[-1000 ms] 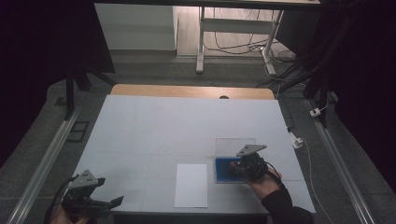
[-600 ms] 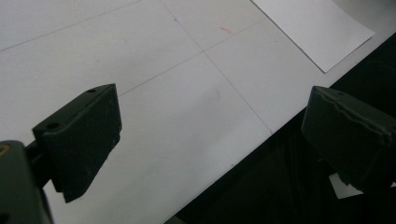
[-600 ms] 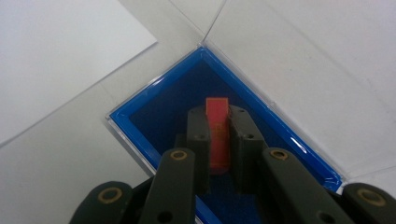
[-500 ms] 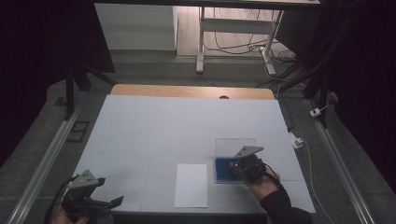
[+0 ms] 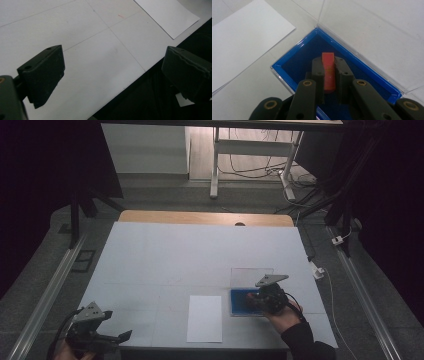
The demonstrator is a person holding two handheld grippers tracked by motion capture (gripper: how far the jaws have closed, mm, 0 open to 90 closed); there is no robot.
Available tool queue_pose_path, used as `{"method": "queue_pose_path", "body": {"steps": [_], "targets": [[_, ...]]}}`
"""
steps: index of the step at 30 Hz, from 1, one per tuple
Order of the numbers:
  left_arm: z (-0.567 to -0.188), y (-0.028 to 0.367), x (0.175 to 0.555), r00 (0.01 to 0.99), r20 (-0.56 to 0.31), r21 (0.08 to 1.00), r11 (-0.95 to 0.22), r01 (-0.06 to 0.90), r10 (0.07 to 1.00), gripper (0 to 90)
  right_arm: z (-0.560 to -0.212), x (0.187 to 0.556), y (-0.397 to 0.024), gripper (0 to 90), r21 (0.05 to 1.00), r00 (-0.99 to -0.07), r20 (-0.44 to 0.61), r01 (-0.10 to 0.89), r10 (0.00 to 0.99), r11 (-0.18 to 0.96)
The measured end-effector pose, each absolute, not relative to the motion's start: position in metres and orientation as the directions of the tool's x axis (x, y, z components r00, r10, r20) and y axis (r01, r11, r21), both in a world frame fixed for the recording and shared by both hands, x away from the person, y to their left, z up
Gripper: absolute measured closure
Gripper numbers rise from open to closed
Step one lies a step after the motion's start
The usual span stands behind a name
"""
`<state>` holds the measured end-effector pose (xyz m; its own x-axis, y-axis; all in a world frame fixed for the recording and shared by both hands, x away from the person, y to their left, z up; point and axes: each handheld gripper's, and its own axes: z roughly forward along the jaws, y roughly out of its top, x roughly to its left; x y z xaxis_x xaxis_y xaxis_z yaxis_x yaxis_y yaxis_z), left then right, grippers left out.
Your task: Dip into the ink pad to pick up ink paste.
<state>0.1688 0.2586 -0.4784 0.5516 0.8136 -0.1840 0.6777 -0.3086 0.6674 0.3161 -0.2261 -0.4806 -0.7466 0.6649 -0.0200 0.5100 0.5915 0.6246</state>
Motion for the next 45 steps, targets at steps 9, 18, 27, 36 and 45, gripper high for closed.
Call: {"method": "queue_pose_path", "body": {"steps": [9,18,27,36,45], "targets": [[-0.478,0.259,0.169,0.551,-0.187,0.668,-0.306,0.678,0.813,5.0,-0.475,0.313,-0.225,80.6,0.658,-0.757,-0.017,0.483,0.653,0.578],[-0.478,0.26,0.17,0.555,-0.192,0.667,-0.307,0.679,0.809,5.2,-0.466,0.304,-0.23,80.6,0.695,-0.758,0.014,0.476,0.652,0.539],[-0.478,0.26,0.17,0.555,-0.196,0.667,-0.305,0.68,0.809,5.1,-0.46,0.297,-0.228,80.6,0.721,-0.772,0.044,0.464,0.634,0.515],[-0.478,0.26,0.17,0.553,-0.196,0.667,-0.303,0.681,0.81,5.2,-0.453,0.288,-0.225,80.6,0.748,-0.789,0.052,0.437,0.613,0.499],[-0.478,0.259,0.171,0.555,-0.192,0.664,-0.309,0.681,0.809,5.3,-0.451,0.286,-0.226,80.6,0.755,-0.793,0.057,0.432,0.606,0.493]]}}
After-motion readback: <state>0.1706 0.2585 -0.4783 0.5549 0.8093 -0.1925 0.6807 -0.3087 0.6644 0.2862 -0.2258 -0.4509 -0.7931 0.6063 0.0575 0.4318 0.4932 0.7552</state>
